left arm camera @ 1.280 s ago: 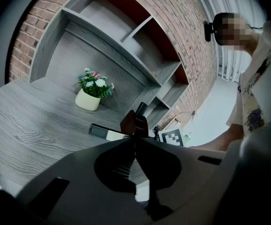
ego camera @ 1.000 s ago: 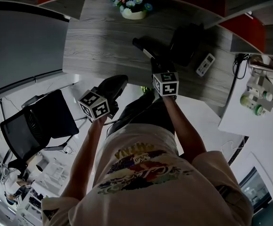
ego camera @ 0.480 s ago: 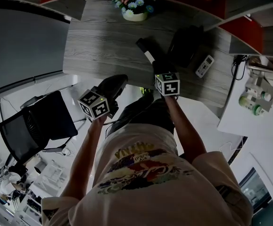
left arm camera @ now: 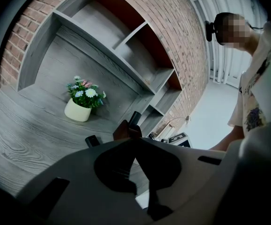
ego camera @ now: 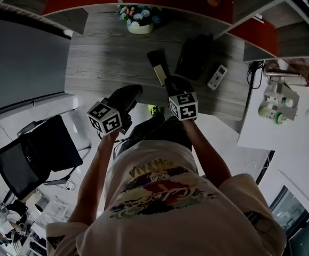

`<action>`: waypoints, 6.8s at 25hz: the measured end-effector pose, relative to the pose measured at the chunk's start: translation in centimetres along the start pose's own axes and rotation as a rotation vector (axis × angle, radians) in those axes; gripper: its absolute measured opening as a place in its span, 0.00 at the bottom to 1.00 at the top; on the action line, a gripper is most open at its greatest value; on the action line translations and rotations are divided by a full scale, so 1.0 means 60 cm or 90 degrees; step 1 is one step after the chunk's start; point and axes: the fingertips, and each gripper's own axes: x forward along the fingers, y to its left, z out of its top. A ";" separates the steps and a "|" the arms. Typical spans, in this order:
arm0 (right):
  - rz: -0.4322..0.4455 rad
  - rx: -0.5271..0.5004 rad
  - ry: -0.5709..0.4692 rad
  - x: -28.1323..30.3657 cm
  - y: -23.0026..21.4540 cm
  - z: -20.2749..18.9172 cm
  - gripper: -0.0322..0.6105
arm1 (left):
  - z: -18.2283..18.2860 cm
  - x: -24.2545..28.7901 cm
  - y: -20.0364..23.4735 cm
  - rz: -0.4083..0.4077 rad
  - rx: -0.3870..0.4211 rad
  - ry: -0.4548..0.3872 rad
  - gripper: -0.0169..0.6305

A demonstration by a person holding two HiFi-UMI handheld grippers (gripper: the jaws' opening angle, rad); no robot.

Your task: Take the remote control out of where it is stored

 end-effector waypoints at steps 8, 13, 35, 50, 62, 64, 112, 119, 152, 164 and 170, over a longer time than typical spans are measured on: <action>0.028 -0.064 -0.040 -0.067 0.016 0.066 0.16 | 0.048 0.027 -0.048 -0.059 0.044 -0.022 0.03; 0.013 -0.104 -0.073 -0.104 0.008 0.114 0.16 | 0.091 0.058 -0.080 -0.085 0.081 -0.048 0.03; -0.064 -0.319 -0.058 -0.164 -0.106 0.213 0.16 | 0.135 0.177 -0.135 -0.113 0.151 -0.031 0.04; -0.090 -0.429 0.012 -0.111 -0.183 0.259 0.30 | 0.138 0.168 -0.100 -0.040 0.111 -0.051 0.03; -0.092 -0.588 0.116 -0.059 -0.200 0.245 0.43 | 0.102 0.130 -0.064 0.014 0.061 -0.053 0.03; -0.106 -0.592 0.121 -0.056 -0.209 0.251 0.44 | 0.097 0.127 -0.064 0.017 0.055 -0.053 0.03; 0.021 -0.492 0.121 -0.079 -0.220 0.172 0.28 | 0.054 0.102 -0.081 0.033 0.039 -0.038 0.03; 0.033 -0.461 0.103 -0.062 -0.219 0.164 0.28 | 0.045 0.094 -0.080 0.044 0.036 -0.027 0.03; 0.010 -0.365 -0.002 -0.082 -0.212 0.181 0.24 | 0.079 0.079 -0.103 0.050 0.058 -0.057 0.03; -0.017 -0.321 -0.038 -0.143 -0.204 0.215 0.24 | 0.083 0.087 -0.101 0.004 0.070 -0.058 0.04; -0.026 -0.313 -0.058 -0.159 -0.202 0.224 0.24 | 0.099 0.095 -0.106 -0.016 0.086 -0.061 0.03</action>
